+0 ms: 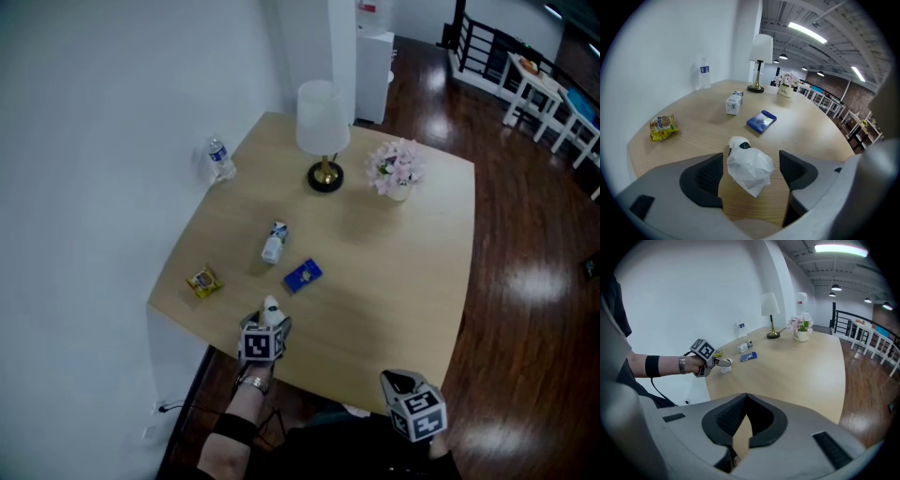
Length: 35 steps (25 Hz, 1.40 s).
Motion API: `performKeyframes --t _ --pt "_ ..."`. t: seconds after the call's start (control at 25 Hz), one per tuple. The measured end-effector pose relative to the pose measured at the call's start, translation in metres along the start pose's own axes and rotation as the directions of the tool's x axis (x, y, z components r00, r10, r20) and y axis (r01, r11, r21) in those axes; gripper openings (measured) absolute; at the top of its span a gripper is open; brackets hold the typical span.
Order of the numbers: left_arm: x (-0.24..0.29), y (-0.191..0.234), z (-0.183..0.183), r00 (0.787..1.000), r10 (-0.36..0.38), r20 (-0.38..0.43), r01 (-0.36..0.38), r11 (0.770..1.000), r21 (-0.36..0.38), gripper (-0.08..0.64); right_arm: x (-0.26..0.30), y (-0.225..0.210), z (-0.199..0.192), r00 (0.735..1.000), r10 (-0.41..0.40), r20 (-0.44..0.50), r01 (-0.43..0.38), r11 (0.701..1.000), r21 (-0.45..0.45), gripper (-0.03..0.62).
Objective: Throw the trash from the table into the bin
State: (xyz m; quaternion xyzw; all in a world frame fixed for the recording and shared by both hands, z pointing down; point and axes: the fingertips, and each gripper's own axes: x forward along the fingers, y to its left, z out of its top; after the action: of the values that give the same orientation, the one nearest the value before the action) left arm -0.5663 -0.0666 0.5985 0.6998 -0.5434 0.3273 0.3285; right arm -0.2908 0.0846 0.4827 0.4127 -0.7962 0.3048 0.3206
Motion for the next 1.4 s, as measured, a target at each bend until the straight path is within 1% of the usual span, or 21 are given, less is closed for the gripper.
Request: performKeyframes --t 0.08,0.16,0.24,0.36,0.44,0.6,0.72,0.88,1.08,1.2,1.4 --pt "0.003 0.002 -0.001 1.000 0.000 -0.008 0.001 1.000 0.015 0.367 0.000 -0.001 0.002 1.000 -0.014 0.005 0.014 1.000 0.007 0.008" --pt "0.004 0.005 -0.004 1.000 0.014 -0.021 -0.013 1.000 0.028 0.297 -0.001 -0.003 0.004 1.000 -0.025 0.015 0.025 1.000 0.013 0.008" --pt "0.004 0.007 -0.003 0.999 0.022 -0.023 -0.021 0.999 0.039 0.253 0.000 -0.003 0.003 1.000 -0.028 0.012 0.028 0.999 0.023 0.008" --pt "0.003 0.008 -0.004 0.999 0.029 -0.024 -0.027 0.998 0.054 0.228 0.000 -0.003 0.002 1.000 -0.026 0.002 0.026 0.999 0.028 0.008" --pt "-0.001 0.007 -0.001 1.000 0.021 -0.011 -0.020 0.998 0.055 0.198 0.001 -0.004 0.002 1.000 -0.029 0.002 0.029 0.999 0.025 0.008" --pt "-0.023 -0.015 0.013 0.996 -0.064 0.063 0.061 0.997 0.047 0.156 0.004 -0.007 0.006 0.999 -0.030 0.018 0.029 0.999 0.026 0.008" --pt "-0.050 -0.037 0.015 0.987 -0.135 0.088 0.131 0.990 0.058 0.143 0.009 -0.010 0.010 0.999 -0.022 0.031 0.021 0.999 0.026 0.008" --pt "-0.081 -0.067 0.012 0.973 -0.208 0.098 0.199 0.976 0.092 0.135 0.006 -0.009 0.015 0.999 -0.027 0.047 0.026 0.999 0.033 0.008" --pt "-0.089 -0.112 -0.004 0.949 -0.306 0.070 0.296 0.947 0.128 0.130 -0.005 -0.015 0.005 0.998 -0.050 0.031 0.049 0.998 0.046 0.008" --pt "-0.091 -0.135 -0.012 0.940 -0.338 0.051 0.327 0.932 0.156 0.130 -0.009 -0.020 0.003 0.998 -0.046 0.045 0.042 0.997 0.071 0.008" --pt "-0.103 -0.178 -0.017 0.937 -0.347 0.049 0.333 0.925 0.186 0.129 -0.022 -0.037 -0.003 0.996 -0.030 0.082 0.025 0.998 0.061 0.008"
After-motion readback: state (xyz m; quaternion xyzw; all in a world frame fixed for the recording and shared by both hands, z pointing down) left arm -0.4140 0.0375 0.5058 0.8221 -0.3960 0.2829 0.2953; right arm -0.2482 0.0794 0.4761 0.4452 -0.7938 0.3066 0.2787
